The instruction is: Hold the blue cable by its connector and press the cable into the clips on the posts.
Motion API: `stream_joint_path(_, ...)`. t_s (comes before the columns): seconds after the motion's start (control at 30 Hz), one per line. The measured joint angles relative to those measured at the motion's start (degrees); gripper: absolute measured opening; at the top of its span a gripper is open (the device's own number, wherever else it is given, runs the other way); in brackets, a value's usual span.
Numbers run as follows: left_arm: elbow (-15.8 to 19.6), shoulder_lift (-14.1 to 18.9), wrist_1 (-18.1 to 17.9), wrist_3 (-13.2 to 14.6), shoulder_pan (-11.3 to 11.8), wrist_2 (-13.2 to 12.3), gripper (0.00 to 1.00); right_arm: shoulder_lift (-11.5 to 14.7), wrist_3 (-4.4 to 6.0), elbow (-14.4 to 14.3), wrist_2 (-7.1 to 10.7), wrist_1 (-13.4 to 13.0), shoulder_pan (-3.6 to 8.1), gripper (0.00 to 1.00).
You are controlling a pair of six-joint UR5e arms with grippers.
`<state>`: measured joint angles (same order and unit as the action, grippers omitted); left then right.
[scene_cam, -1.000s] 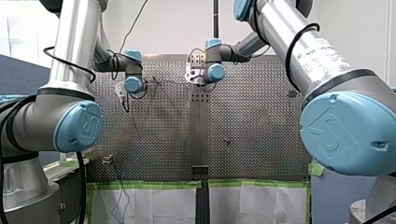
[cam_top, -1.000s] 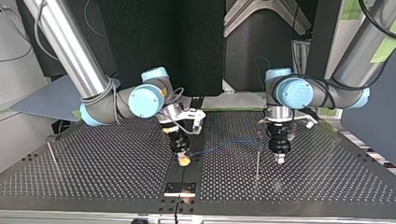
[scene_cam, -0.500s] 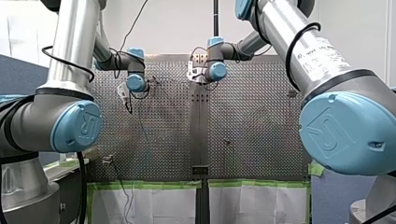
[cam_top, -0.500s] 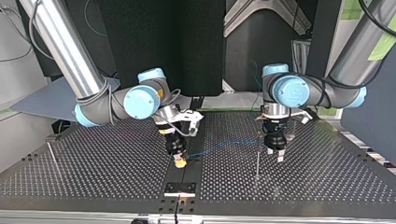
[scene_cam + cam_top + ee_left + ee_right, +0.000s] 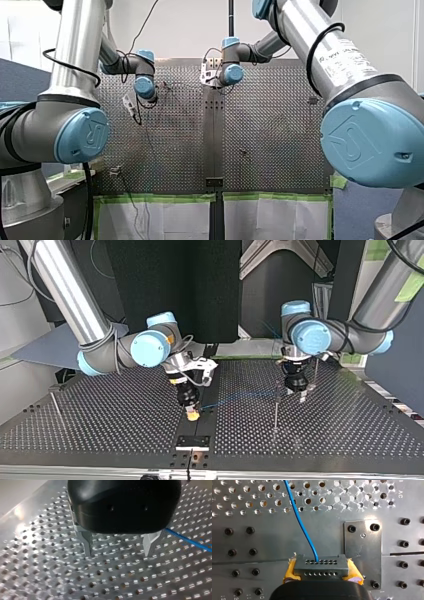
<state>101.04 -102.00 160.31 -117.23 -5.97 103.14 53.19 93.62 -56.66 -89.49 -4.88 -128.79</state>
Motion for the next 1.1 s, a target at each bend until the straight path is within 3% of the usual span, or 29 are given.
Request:
stream_joint_path(0.23,3.12,1.24,3.21,-3.49,-1.55,0.69,1.00,0.03,-0.04,0.00,0.01,0.19,-0.13,0.00)
stream_joint_path(0.43,6.07,3.94,3.06,-5.42,-2.87,1.41,1.00,0.05,-0.16,0.00,0.00,0.24,-0.14,0.00)
stream_joint_path(0.63,8.63,7.05,2.82,-5.79,-4.38,1.73,1.00,-0.17,-0.31,-0.01,-0.01,0.29,-0.31,0.00)
stream_joint_path(0.9,9.04,11.06,1.51,-5.57,-6.60,0.95,1.00,-0.25,-0.36,0.00,0.01,0.38,-0.36,0.00)
stream_joint_path(1.1,9.08,13.67,1.23,-4.04,-8.20,2.24,1.00,-0.48,-0.43,-0.03,0.01,0.54,-0.38,0.00)
